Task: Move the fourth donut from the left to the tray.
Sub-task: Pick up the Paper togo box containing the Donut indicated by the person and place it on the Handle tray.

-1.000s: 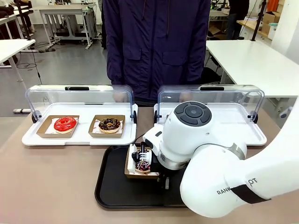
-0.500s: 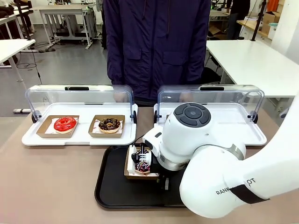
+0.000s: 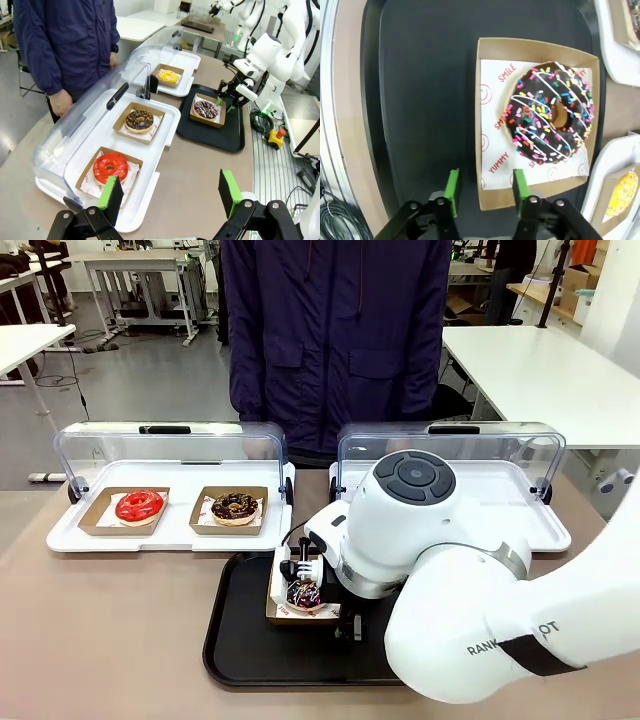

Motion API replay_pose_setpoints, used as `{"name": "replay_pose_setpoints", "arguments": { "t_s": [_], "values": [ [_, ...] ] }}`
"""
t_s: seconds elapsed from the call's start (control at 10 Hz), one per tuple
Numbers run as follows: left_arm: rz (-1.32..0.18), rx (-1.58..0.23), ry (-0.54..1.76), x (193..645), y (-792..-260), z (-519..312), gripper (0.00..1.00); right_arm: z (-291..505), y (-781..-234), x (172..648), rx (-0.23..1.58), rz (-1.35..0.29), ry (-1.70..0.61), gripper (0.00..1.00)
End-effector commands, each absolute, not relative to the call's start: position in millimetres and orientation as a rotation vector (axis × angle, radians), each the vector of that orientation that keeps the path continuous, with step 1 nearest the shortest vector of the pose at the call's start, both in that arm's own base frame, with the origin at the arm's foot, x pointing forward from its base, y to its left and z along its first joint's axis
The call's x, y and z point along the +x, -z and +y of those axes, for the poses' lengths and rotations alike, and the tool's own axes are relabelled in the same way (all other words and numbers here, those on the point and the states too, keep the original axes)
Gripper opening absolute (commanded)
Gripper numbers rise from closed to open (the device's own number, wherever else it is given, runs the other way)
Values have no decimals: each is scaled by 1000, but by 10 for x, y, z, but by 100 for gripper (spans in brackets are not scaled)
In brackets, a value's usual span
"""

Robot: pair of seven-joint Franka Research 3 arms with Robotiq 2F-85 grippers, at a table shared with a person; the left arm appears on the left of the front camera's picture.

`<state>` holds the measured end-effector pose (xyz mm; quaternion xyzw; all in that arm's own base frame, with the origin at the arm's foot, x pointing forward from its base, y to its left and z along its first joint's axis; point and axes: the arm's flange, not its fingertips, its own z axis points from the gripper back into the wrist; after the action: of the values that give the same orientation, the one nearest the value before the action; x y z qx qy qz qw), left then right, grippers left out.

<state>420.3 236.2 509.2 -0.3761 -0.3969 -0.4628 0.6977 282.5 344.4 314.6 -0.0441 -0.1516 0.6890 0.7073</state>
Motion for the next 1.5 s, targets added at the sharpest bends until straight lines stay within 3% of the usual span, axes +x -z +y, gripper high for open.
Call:
{"name": "replay_pose_setpoints", "arguments": {
  "t_s": [0.0,0.1,0.6,0.7,1.4],
  "values": [
    [-876,-829,1029,4178,-5096,2337,100,2999,-3441,2413,-95,-336,-1516,90],
    [-876,-829,1029,4178,-5096,2337,100,2986,-3579,2419,-100,-343,-1504,100],
    [-876,-829,1029,4178,-5096,2337,100,2957,-3889,2448,-60,-403,-1565,100],
    [-876,-829,1029,4178,-5096,2337,100,3392,-3900,2629,-101,-389,-1502,100],
    [-876,-829,1029,4178,-5096,2337,100,3392,-3900,2629,-101,-389,-1502,100]
  ]
}}
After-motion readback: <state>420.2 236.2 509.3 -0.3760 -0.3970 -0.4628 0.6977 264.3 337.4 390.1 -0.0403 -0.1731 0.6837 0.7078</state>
